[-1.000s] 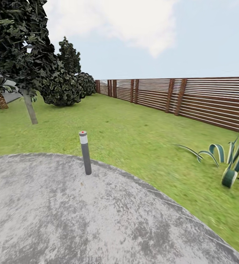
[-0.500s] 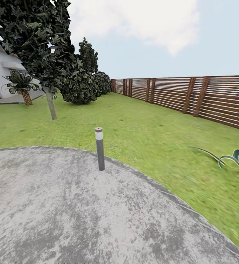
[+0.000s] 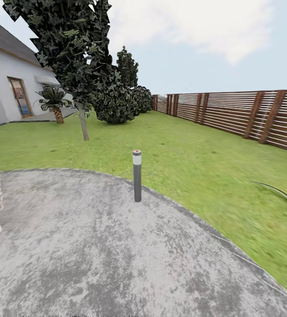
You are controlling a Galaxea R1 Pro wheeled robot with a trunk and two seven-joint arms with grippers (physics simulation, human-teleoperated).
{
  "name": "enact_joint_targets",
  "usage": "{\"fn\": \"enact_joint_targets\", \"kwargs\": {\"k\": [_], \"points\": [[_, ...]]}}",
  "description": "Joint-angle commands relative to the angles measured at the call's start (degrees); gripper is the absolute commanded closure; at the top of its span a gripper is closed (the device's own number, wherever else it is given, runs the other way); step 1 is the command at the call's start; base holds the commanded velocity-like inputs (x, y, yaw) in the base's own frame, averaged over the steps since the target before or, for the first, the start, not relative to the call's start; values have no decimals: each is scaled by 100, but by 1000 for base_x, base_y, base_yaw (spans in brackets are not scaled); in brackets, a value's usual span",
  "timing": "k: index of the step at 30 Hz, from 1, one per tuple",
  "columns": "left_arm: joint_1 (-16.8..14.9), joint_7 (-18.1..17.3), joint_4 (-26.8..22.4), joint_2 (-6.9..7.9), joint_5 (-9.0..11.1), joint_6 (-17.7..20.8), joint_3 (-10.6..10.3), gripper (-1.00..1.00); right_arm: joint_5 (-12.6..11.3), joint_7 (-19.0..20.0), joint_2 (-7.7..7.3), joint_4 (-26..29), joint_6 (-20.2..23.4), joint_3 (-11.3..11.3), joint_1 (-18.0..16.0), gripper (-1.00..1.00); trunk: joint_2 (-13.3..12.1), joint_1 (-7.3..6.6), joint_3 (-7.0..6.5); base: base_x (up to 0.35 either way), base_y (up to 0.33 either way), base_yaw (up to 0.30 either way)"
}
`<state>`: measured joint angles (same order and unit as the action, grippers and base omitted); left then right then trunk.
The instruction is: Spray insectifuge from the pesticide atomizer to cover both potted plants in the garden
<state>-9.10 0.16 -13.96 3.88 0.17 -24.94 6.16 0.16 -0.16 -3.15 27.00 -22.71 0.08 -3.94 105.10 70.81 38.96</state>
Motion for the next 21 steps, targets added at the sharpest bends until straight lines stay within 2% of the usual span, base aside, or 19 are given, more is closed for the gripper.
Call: {"fn": "enact_joint_targets", "kwargs": {"k": [1, 21], "points": [[-7, 2, 7, -1, 1, -19, 9, -100, 2, -2, -1, -2, -16, 1, -2, -100, 44, 22, 24, 0, 0, 279], [-4, 2, 7, -1, 1, -19, 10, -100, 2, -2, -1, -2, -14, 1, -2, -100, 846, 461, 383, 0, 0, 279]]}}
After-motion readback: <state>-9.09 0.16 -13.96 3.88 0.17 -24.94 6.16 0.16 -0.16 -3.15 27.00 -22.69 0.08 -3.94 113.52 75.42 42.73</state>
